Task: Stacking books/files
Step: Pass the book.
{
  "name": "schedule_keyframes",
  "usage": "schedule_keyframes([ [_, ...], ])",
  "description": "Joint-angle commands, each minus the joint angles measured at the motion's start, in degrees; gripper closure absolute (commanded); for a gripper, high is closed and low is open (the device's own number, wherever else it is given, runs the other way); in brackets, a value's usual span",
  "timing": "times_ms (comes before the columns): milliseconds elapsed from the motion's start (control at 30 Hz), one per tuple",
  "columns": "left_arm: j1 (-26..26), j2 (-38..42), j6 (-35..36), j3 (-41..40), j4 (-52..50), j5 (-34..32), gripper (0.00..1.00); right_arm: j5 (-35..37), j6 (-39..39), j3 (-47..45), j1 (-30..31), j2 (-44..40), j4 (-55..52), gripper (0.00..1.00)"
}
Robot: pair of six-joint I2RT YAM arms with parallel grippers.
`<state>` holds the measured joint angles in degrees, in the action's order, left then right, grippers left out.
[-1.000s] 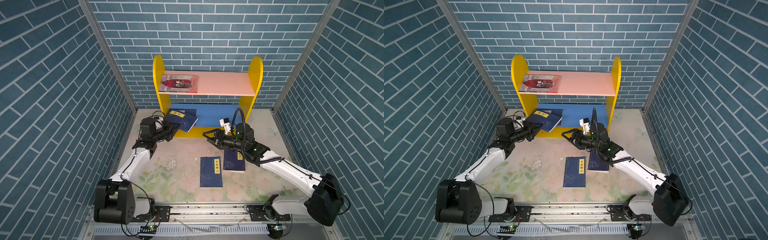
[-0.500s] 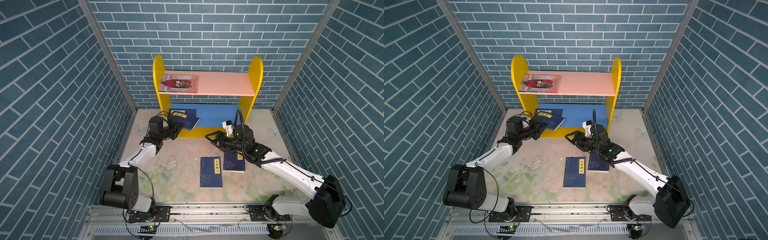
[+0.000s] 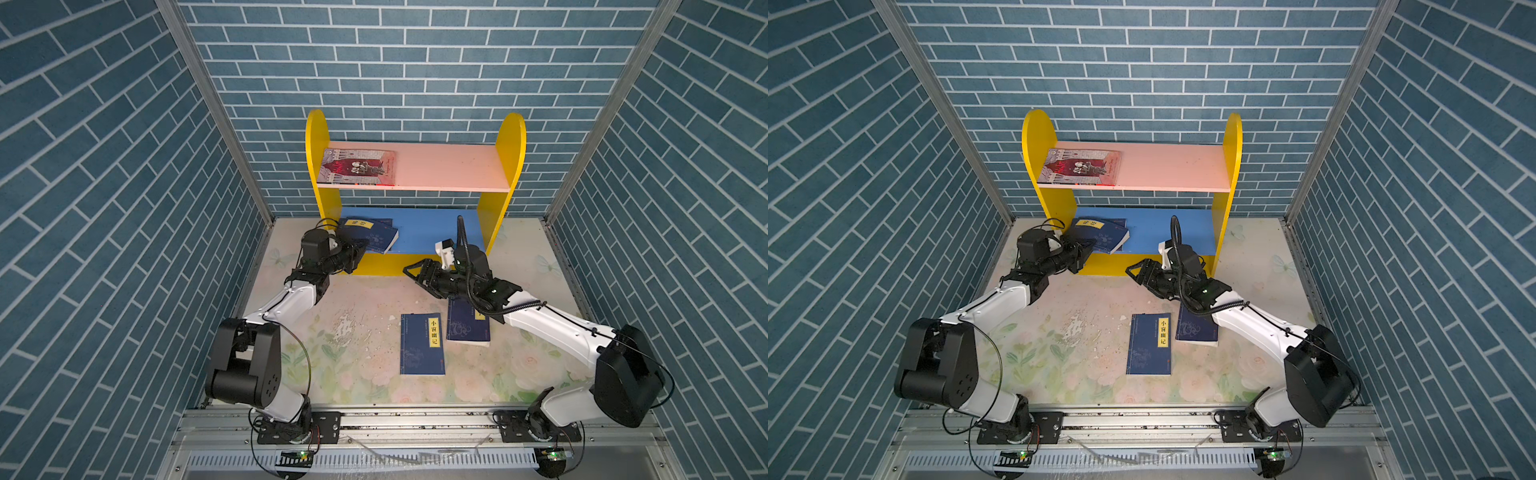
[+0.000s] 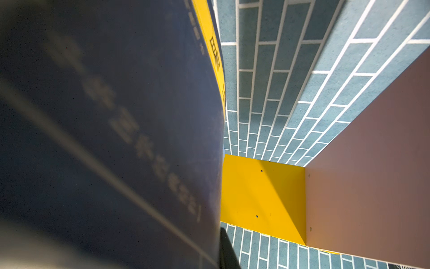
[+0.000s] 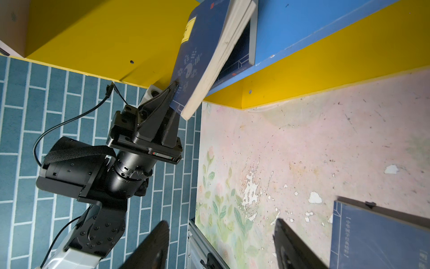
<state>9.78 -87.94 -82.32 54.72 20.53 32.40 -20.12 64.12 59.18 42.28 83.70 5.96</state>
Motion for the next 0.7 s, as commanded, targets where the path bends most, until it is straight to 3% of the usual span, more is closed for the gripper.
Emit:
schedule_keyframes([
  [0, 0.24, -1.54, -0.01, 2.41, 2.73, -1.27, 1.0, 1.09, -2.44, 2.84, -0.44, 1.36, 2.06, 0.29],
  [133, 0.32, -1.92, -0.45, 2.06, 2.42, -1.9, 1.0, 2.27, -1.97, 3.7, -1.38, 3.14, 3.02, 0.29],
  [267, 0.33, -2.66, -0.54, 1.75, 1.96, -1.99, 0.94, 1.68, -0.17, 4.78, -2.89, 6.56, 6.14, 0.29],
  [667, 0.33, -2.69, -1.0, 0.14, 1.16, -2.68, 0.85, -4.49, 4.98, 12.95, -5.36, 19.19, 16.52, 0.3],
])
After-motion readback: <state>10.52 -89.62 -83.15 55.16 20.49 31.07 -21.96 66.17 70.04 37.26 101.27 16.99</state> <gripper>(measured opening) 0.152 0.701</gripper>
